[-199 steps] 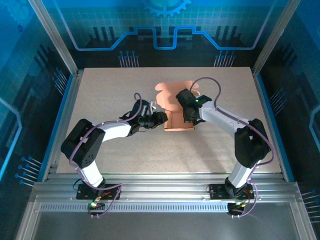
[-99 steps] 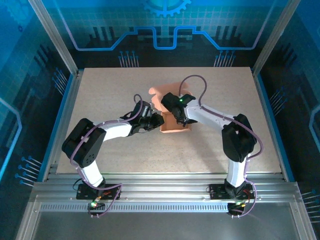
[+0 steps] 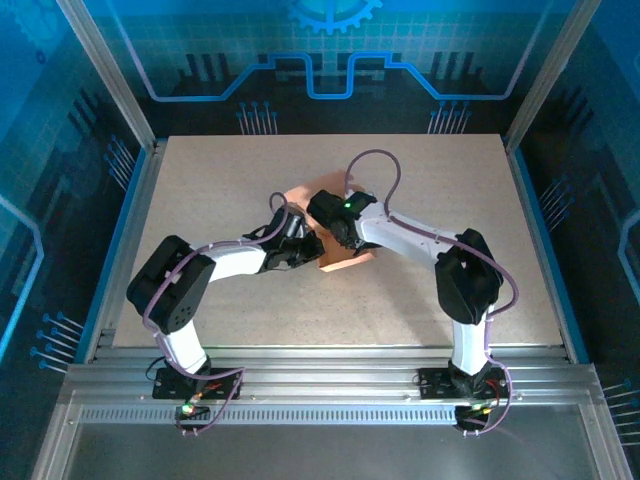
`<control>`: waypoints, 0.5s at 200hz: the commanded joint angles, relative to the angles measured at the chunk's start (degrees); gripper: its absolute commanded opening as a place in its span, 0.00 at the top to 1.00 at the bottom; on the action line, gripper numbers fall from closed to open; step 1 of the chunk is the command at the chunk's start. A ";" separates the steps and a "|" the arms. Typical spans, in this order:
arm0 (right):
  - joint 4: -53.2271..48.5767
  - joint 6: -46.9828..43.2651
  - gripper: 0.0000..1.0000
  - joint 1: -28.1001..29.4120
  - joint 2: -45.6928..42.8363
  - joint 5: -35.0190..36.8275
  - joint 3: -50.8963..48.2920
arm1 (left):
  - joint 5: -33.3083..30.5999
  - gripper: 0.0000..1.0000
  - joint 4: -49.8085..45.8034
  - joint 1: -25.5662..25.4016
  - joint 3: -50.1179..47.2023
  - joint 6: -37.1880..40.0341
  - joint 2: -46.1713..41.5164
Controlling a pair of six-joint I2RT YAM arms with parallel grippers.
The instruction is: Fold the paper box
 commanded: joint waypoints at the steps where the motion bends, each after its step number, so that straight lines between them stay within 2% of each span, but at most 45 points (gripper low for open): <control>1: 1.76 0.14 0.59 1.37 -2.41 -1.36 1.54 | -0.22 0.96 -0.02 -0.48 1.49 0.09 0.75; 38: 4.11 -3.18 0.37 1.07 -9.05 -4.51 -0.19 | 2.00 0.96 3.95 0.66 0.29 -1.18 1.08; 72: 9.72 -6.92 0.33 -2.79 -18.90 -8.37 -7.37 | 4.02 0.96 7.74 2.75 -1.74 -2.18 -0.27; 89: 18.69 -11.42 0.32 -6.83 -25.22 -16.40 -15.52 | 4.69 0.96 8.35 3.25 -2.11 -1.05 -1.33; 100: 26.66 -14.60 0.32 -11.19 -29.15 -27.14 -22.22 | 5.16 0.96 8.36 3.46 -1.96 -0.39 -1.62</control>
